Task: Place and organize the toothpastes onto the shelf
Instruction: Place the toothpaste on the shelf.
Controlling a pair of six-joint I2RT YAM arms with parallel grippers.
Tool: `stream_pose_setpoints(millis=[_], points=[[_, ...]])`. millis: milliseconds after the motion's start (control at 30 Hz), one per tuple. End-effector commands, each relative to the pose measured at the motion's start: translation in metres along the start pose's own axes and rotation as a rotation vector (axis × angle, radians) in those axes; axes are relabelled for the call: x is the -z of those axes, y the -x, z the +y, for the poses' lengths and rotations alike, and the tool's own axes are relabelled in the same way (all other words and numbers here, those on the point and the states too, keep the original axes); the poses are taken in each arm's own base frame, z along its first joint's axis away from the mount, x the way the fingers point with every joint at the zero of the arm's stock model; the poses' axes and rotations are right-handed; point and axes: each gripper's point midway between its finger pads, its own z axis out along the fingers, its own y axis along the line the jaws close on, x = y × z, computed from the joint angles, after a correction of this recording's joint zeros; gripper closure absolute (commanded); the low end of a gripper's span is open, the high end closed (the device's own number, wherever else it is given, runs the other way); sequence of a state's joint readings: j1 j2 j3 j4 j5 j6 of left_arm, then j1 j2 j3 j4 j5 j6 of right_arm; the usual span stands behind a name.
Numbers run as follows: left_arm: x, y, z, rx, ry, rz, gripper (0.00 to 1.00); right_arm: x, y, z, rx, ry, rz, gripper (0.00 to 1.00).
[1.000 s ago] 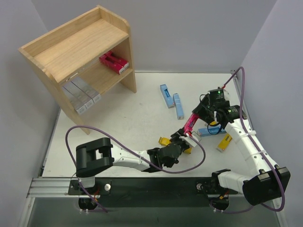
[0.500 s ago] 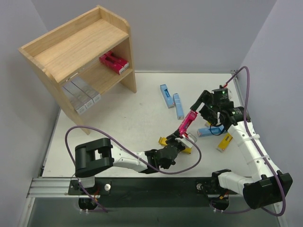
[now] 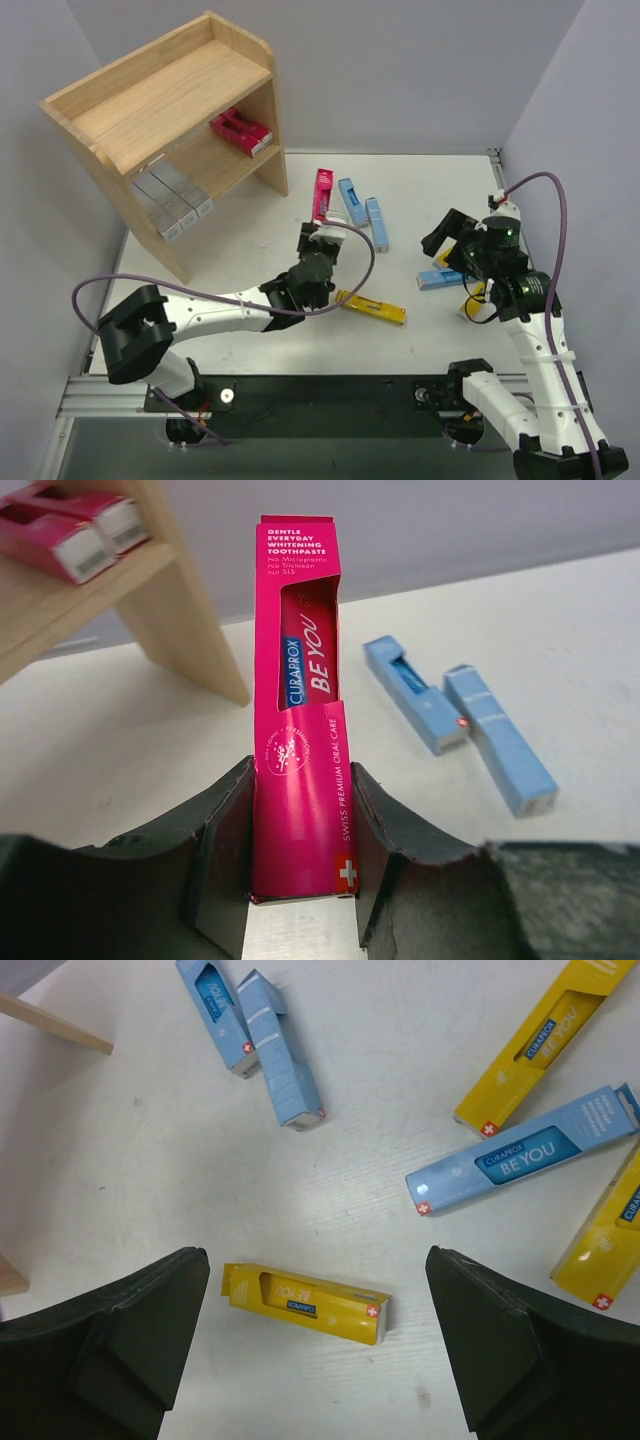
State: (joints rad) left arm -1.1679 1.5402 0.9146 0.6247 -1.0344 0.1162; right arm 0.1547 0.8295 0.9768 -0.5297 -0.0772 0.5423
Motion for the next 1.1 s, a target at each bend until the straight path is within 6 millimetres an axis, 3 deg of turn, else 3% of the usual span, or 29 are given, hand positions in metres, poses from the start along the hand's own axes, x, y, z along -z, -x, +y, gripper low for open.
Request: stream_pose_setpoints(millis=[0, 167, 367, 633, 700, 867, 1067], points=[[-0.013, 0.022, 0.056, 0.087, 0.168, 0.021, 0.74, 0.002, -0.005, -0.016, 0.047, -0.043, -0.012, 0.03], [-0.036, 0.030, 0.114, 0.142, 0.334, 0.071, 0.74, 0.002, -0.018, -0.027, 0.065, -0.063, 0.004, 0.02], [-0.055, 0.047, 0.152, 0.193, 0.447, 0.061, 0.74, 0.006, -0.024, -0.028, 0.087, -0.054, 0.003, 0.00], [-0.077, 0.049, 0.202, 0.206, 0.613, 0.109, 0.74, 0.014, -0.021, -0.031, 0.157, -0.063, -0.046, 0.00], [-0.085, 0.057, 0.209, 0.239, 0.639, 0.112, 0.74, 0.016, -0.021, -0.030, 0.179, -0.059, -0.055, 0.00], [-0.097, 0.042, 0.228, 0.290, 0.680, 0.195, 0.74, 0.023, -0.021, -0.031, 0.217, -0.059, -0.087, 0.00], [-0.112, 0.025, 0.231, 0.266, 0.710, 0.227, 0.74, 0.027, -0.024, -0.033, 0.246, -0.058, -0.114, 0.00]])
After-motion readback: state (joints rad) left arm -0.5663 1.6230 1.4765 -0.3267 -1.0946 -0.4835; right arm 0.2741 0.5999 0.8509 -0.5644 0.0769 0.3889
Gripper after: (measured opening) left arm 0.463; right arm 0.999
